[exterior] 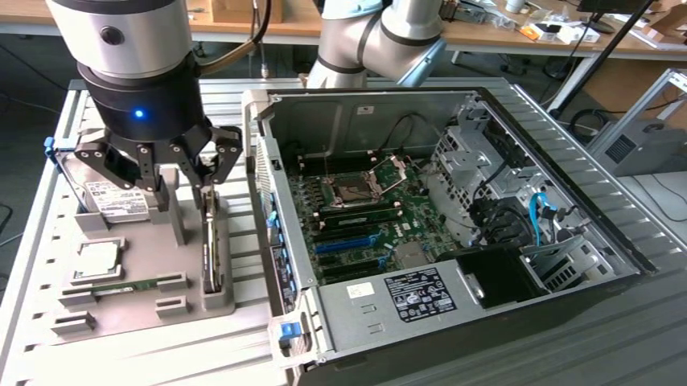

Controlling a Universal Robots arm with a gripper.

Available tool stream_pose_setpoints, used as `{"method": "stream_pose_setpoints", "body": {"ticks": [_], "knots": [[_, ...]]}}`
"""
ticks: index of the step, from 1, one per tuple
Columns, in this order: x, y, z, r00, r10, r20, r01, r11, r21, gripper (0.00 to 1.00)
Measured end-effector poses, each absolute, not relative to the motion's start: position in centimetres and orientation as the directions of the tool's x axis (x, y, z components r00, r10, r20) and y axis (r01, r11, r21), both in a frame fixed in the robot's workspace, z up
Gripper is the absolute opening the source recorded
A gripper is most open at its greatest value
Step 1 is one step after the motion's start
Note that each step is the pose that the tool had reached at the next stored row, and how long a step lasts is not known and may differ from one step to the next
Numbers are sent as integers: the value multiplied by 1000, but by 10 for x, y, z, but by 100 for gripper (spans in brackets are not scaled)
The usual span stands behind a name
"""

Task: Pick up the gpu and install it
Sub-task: 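Pick up the gpu and move the gpu toward the slot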

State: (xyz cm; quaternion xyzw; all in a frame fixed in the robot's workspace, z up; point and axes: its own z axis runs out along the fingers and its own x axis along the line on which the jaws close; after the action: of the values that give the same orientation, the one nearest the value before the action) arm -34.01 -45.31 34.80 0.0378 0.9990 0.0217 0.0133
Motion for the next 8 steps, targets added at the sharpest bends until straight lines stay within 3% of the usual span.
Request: {"method": "stream_pose_setpoints", "body": {"ticks": [8], "knots": [[-338, -452, 346, -997, 76, -25, 75, 996, 44, 42]]}}
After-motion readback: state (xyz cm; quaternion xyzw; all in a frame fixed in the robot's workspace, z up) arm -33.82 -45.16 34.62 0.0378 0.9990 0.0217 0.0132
